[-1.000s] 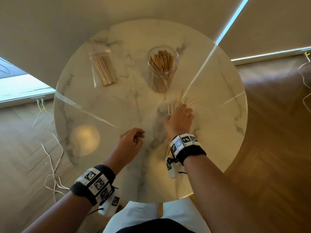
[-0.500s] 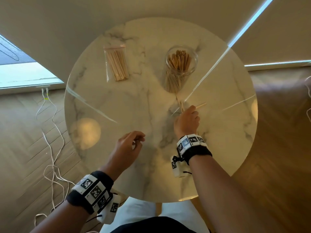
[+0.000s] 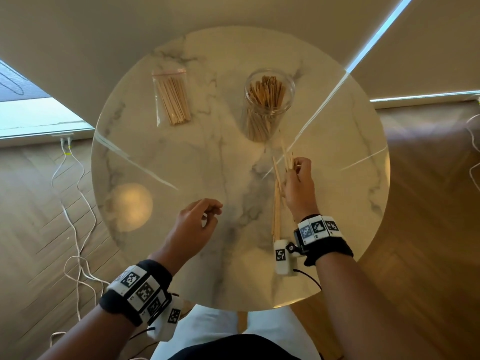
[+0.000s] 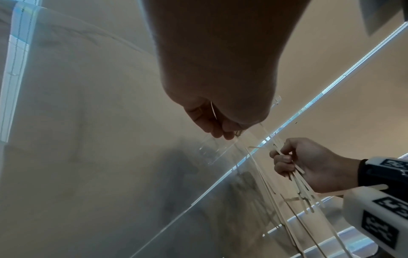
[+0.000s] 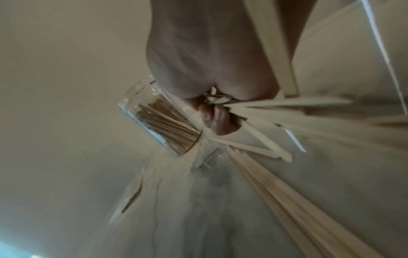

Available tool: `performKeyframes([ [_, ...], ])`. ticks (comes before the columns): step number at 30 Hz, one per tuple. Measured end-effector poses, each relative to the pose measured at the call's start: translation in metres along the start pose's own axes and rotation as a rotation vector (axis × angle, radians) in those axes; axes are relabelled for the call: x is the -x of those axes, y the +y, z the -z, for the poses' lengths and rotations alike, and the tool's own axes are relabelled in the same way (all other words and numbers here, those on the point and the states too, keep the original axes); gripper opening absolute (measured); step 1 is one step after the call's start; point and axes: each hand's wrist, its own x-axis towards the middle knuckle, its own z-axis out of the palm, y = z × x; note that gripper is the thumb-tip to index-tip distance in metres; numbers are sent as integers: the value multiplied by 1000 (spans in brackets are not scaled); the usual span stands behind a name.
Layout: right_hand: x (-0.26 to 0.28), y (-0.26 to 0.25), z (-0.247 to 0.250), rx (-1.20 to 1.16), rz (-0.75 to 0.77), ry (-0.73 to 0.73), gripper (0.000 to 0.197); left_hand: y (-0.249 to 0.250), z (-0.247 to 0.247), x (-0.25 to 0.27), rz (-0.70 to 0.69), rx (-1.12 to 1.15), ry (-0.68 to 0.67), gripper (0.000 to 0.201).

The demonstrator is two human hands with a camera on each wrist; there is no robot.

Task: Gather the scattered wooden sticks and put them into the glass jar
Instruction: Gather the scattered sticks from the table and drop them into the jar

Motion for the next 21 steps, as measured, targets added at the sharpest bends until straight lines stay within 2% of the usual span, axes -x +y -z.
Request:
performKeyframes([
  [4,-7,-2,12,-352,-197,-6,19,10,-22,-10,-18,38,-54,28],
  [9,-20,-6,24,-677,-300,0,11,34,-57,-29,-35,1,-163,18],
  [15,-8,-7,38,-668,-332,-196,11,79,-81,-81,164,141,-112,40],
  [19,5,-5,46,-634,-374,-347,6,93,-93,-128,309,411,-99,73],
  [21,6,-4,50,-585,-394,-456,8,101,-99,-140,299,418,-94,69],
])
